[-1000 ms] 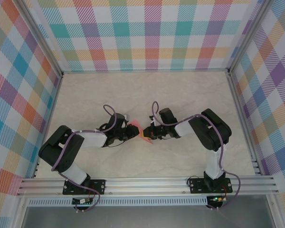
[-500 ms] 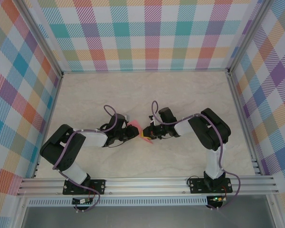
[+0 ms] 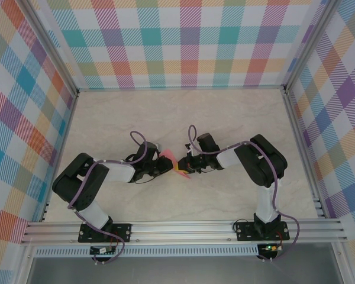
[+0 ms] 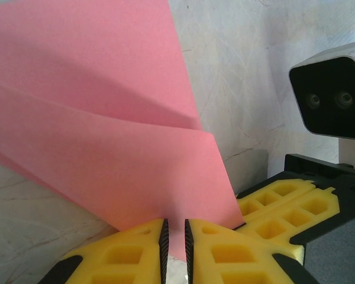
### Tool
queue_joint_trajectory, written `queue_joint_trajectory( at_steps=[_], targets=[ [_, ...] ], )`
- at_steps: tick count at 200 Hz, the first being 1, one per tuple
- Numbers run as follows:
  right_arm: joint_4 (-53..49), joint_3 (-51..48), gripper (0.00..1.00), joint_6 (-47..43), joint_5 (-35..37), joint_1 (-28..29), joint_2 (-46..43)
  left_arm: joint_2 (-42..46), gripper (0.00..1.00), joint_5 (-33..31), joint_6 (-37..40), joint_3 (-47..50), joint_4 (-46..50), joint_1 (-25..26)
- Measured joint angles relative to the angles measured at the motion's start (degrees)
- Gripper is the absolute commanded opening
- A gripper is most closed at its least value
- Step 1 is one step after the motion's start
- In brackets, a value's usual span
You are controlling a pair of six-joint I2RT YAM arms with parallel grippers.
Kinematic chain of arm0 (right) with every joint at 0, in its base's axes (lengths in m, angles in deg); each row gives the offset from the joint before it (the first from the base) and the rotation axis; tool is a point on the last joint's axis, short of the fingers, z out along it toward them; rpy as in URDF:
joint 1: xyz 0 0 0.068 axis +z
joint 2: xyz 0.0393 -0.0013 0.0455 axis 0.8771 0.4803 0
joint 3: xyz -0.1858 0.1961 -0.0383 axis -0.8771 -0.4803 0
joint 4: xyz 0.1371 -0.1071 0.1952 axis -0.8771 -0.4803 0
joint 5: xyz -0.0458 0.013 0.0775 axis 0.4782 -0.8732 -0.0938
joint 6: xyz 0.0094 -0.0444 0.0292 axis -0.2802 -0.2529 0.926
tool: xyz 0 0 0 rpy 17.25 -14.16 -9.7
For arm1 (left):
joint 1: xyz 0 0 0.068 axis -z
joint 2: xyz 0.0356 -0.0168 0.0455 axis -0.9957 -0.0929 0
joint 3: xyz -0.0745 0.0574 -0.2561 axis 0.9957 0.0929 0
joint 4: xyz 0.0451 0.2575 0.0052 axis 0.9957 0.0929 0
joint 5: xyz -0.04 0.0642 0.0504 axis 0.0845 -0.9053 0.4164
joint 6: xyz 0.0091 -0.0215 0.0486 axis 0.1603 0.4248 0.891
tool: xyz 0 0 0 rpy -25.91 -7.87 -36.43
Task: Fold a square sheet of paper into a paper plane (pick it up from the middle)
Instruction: Fold the wing for the fifth time at the center of the table.
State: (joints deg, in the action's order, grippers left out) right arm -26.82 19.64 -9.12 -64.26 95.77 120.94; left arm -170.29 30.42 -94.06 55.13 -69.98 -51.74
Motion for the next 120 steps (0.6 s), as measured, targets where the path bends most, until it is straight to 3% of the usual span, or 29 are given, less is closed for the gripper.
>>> queue_joint_trajectory(
  at_steps=[120],
  targets=[
    [-8.9,1.6,0.17,-4.8,0.3,0.0,-2.3,-0.8,0.14,-1.0,0.0,-3.3,6.1,0.3]
  ],
)
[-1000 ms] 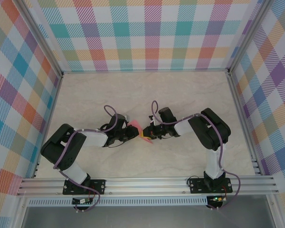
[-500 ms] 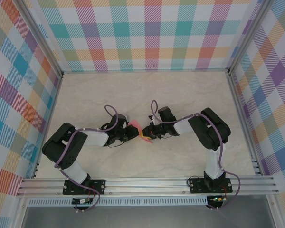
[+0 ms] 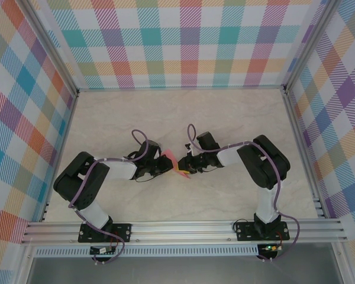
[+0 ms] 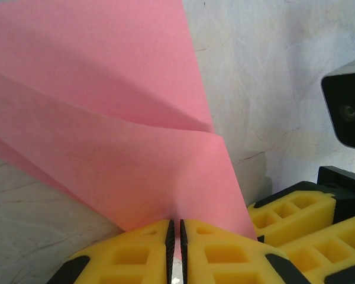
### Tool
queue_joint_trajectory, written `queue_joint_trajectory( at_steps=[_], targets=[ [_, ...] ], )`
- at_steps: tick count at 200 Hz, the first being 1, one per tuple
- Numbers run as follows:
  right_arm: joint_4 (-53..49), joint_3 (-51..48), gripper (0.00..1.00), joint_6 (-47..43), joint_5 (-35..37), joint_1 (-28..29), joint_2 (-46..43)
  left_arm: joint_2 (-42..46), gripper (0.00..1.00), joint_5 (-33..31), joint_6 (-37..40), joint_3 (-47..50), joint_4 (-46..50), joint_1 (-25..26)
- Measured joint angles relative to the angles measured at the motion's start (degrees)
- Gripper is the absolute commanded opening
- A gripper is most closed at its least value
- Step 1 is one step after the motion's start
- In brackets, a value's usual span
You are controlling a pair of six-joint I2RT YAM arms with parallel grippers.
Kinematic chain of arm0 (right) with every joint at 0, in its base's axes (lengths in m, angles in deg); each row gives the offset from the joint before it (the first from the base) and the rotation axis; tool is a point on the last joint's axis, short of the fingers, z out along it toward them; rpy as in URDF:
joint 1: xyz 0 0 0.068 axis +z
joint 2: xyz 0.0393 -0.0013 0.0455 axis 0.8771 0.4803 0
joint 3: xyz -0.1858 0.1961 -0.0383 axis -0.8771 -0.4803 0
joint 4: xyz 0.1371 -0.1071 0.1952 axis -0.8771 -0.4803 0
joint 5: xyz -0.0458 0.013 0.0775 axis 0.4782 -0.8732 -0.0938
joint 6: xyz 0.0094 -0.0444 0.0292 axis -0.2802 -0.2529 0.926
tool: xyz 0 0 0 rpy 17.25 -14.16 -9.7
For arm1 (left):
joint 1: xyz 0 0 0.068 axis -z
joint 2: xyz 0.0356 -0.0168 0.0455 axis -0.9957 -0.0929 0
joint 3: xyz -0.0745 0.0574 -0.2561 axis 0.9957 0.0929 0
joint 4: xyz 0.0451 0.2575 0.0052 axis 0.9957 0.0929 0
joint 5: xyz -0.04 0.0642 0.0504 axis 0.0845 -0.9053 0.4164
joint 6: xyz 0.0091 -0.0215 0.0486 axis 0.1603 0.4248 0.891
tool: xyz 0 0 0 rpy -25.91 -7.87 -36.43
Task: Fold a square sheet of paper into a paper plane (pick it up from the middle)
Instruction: Fold the wing for the fifth time at the center of the table.
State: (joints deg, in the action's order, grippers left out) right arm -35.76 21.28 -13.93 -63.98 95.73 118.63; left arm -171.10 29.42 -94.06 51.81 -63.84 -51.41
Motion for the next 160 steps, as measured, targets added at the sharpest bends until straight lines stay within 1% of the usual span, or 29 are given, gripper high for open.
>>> queue_joint_trajectory(
  at_steps=[12,26,51,72,110,160],
  targets=[
    [-0.9,-0.2,0.17,-0.7,0.2,0.0,-0.4,0.0,0.14,0.0,0.0,0.0,0.2,0.0],
    [-1.8,-0.6,0.15,-1.3,0.7,0.0,-1.0,0.0,0.14,0.0,0.0,-0.1,0.2,0.0],
    [-2.4,-1.2,0.06,-1.9,1.4,-0.3,-1.2,0.0,0.15,0.1,0.0,-0.2,0.2,0.0],
    [-1.3,-2.0,0.03,-1.8,1.4,-0.5,-1.2,0.2,0.17,0.5,0.0,-0.2,0.2,0.0],
    [2.5,-3.9,0.01,0.6,0.3,-1.2,-1.2,2.7,0.21,0.8,0.0,-0.2,0.6,0.0],
    [6.1,-5.5,0.0,5.0,-0.7,-2.0,-1.2,4.2,0.21,2.6,-0.1,0.9,-3.4,0.0]
  ],
)
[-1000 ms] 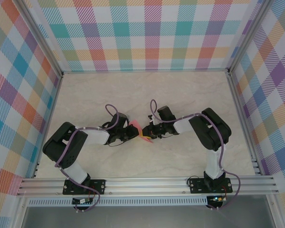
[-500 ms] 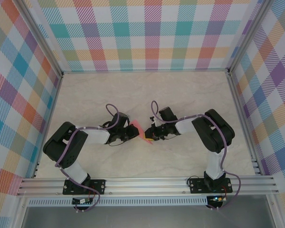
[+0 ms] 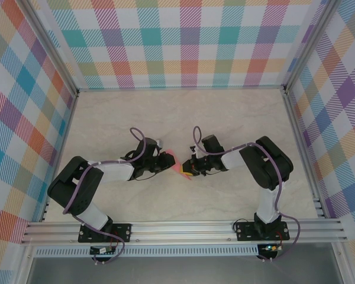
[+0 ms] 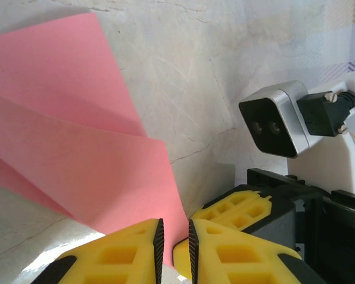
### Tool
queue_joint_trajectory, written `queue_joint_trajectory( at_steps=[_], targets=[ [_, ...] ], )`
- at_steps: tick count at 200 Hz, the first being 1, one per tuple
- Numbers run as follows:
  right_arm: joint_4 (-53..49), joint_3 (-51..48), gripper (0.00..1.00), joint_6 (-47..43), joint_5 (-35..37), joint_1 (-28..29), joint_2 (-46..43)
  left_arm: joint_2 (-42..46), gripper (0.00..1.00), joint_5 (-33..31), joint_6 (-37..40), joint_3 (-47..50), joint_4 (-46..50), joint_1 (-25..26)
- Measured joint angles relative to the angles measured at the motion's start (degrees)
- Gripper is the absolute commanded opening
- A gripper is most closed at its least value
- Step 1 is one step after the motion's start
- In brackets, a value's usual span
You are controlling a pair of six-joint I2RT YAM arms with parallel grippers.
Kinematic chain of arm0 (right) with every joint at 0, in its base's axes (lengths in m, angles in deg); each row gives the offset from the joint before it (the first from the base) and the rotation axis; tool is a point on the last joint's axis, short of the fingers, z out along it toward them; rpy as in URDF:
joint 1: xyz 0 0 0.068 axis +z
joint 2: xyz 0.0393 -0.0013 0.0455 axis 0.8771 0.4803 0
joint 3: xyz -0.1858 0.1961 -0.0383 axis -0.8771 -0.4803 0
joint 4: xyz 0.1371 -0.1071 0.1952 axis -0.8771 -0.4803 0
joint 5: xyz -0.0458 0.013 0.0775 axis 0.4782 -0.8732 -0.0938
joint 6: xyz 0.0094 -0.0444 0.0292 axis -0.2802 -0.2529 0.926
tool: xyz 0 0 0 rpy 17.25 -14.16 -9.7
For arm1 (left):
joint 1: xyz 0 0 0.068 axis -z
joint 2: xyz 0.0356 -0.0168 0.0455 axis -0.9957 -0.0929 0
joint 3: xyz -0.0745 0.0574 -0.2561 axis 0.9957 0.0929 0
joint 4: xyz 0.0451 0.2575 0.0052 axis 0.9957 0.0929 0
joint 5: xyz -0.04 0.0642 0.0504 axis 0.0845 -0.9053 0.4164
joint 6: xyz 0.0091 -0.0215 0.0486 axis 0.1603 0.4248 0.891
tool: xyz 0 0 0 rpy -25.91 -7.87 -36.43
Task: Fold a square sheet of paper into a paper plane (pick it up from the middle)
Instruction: Fold the wing for the fifth time at the center of the table.
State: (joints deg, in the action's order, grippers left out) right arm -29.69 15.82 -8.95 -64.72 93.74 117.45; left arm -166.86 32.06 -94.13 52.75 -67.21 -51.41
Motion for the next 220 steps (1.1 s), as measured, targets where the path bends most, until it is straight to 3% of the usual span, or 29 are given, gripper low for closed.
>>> queue_joint_trajectory(
  at_steps=[167,220],
  targets=[
    [-3.9,2.1,0.0,1.6,-1.9,-0.7,1.0,-5.8,0.17,2.2,-0.2,0.1,-2.6,1.5],
    [-7.6,3.8,0.1,-0.3,-1.9,-0.8,1.0,-5.9,0.15,0.7,-0.4,-2.5,3.0,1.6]
  ],
)
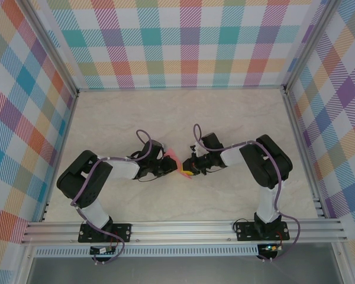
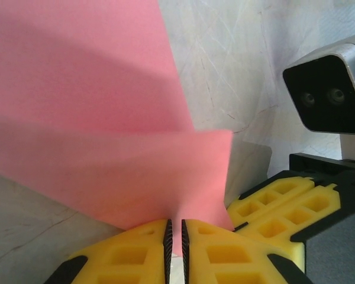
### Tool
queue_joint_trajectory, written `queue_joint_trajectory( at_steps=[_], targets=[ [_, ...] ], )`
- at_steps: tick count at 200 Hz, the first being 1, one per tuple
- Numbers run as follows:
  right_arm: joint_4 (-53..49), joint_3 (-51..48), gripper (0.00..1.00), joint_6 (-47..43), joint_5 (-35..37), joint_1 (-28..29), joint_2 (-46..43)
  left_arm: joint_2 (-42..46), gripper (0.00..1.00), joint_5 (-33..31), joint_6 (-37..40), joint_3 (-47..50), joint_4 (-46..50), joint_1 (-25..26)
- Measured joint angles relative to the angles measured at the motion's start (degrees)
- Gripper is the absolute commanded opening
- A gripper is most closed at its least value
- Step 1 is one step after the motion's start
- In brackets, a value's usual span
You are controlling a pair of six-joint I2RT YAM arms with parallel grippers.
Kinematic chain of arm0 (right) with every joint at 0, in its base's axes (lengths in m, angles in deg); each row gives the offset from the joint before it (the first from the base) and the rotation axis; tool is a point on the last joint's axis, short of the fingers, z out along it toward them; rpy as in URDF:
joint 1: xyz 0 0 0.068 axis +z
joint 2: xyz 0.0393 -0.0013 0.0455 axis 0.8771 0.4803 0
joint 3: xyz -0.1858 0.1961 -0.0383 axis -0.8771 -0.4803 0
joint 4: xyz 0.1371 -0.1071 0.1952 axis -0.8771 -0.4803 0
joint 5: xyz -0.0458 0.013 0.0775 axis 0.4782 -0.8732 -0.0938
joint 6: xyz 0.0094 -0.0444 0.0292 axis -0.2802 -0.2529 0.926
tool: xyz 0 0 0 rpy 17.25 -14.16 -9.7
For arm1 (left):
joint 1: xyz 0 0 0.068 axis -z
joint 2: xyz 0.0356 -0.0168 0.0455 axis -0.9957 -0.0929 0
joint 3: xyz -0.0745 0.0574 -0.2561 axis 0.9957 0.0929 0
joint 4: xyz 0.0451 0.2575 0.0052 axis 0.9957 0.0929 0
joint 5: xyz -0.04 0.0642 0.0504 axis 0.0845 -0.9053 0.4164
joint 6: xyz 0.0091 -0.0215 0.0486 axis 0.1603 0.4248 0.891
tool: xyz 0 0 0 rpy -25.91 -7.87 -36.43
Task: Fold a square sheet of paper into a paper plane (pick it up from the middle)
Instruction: Fold the wing for the fifth time at the center of the table.
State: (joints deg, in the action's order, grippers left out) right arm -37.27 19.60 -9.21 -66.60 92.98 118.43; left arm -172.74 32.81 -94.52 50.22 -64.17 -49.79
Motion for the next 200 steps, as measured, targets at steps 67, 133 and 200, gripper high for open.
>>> queue_joint_trajectory(
  at_steps=[67,133,200],
  targets=[
    [-7.2,0.4,0.15,-4.7,2.1,-0.1,-3.0,-0.5,0.13,-1.3,-1.3,-1.5,3.2,0.3],
    [-9.2,-0.1,0.05,-6.7,3.2,-0.1,-3.3,-0.6,0.13,-1.2,-1.5,-2.4,4.8,0.3],
    [-8.0,-0.6,0.01,-6.6,2.1,-0.6,-2.7,-0.5,0.2,-0.3,-1.0,-3.0,4.4,0.3]
  ],
)
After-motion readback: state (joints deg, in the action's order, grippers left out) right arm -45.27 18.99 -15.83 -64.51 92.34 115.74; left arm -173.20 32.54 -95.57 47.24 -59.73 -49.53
